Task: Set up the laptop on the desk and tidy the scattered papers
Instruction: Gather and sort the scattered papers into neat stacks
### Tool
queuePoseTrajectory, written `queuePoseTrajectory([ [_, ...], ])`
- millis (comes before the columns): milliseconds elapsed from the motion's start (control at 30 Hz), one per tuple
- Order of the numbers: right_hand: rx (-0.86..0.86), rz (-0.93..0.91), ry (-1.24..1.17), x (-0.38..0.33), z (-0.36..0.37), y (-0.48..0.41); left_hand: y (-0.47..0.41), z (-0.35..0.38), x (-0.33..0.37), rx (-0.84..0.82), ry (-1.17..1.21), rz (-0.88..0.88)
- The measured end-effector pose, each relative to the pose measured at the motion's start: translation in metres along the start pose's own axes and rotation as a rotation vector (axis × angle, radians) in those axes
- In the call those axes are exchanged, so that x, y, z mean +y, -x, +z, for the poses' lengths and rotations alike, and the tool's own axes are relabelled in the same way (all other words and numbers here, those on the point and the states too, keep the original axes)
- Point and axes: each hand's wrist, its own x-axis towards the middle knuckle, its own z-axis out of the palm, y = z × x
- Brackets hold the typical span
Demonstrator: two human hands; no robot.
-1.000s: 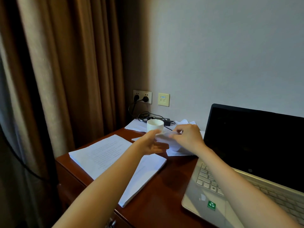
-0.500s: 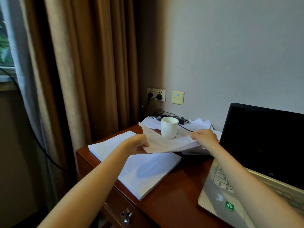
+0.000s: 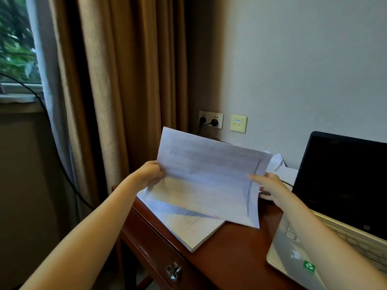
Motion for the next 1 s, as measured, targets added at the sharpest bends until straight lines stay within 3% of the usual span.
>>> queuePoseTrajectory([
  [167,0.022,-0.208,-0.210,-0.008,0.009,0.007,0.004,0.002,0.000,0.093,0.177,0.132],
  [300,0.002,-0.299,-0.242,-0.010,0.012,0.014,0.003,0.004,-0.007,0.123,0.243,0.154],
  [500,-0.015,-0.284,-0.148,0.006,0.019,0.018,0.002,0.018,-0.024,0.230,0.209,0.109],
  [633,0.116,-0.280,-0.091,0.007,0.026,0.014,0.001,0.021,-0.027,0.291,0.200,0.113],
  [733,0.194,-0.253,-0.120,0.007,0.028,0.010,0.000,0.018,-0.028,0.341,0.338,0.072],
  [867,0.258,-0.188,-0.276,0.011,0.035,0.011,0.007,0.022,-0.026,0.277,0.536,0.045],
  [1000,0.275,-0.111,-0.421,0.014,0.051,0.018,0.016,0.042,-0.021,0.173,0.502,0.123],
])
